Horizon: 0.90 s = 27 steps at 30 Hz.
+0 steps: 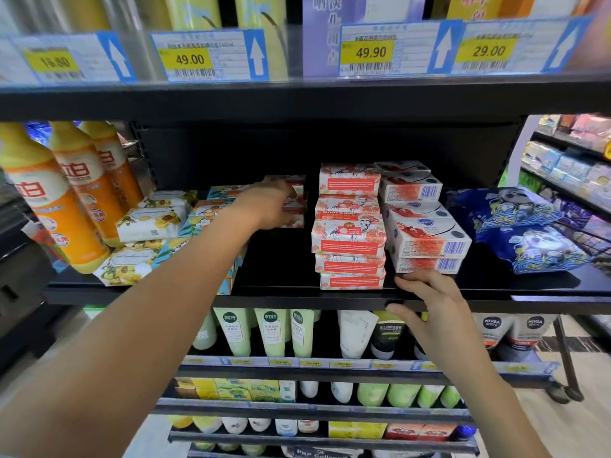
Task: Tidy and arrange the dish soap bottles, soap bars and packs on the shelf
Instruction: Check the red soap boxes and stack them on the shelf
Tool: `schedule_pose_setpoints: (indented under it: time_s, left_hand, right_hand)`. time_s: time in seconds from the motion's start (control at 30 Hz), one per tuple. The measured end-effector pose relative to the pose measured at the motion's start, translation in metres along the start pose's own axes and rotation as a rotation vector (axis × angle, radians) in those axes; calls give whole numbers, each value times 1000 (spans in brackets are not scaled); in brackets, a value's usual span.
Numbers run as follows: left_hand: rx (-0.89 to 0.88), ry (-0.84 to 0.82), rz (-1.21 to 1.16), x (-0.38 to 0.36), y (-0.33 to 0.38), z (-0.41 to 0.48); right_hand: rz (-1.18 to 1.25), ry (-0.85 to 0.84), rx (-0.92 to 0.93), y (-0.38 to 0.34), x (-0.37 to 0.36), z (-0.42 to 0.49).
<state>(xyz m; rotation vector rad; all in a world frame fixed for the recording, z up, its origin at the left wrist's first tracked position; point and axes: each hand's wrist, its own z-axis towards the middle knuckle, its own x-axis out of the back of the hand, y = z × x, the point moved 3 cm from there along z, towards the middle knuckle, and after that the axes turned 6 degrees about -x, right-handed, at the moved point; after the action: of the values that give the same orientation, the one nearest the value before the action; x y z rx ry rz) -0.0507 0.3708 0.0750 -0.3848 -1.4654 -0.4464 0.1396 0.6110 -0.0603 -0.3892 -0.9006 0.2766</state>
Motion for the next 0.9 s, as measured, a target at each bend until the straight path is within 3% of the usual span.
schedule_pose_setpoints:
  time_s: [0.4, 0.9]
  left_hand:
    - [36, -50, 23, -28, -14, 21]
    - [34, -72, -67, -23, -8, -24]
  right_hand:
    - [44, -6, -28, 1, -2, -2]
    - [61, -26, -45, 2, -1, -1]
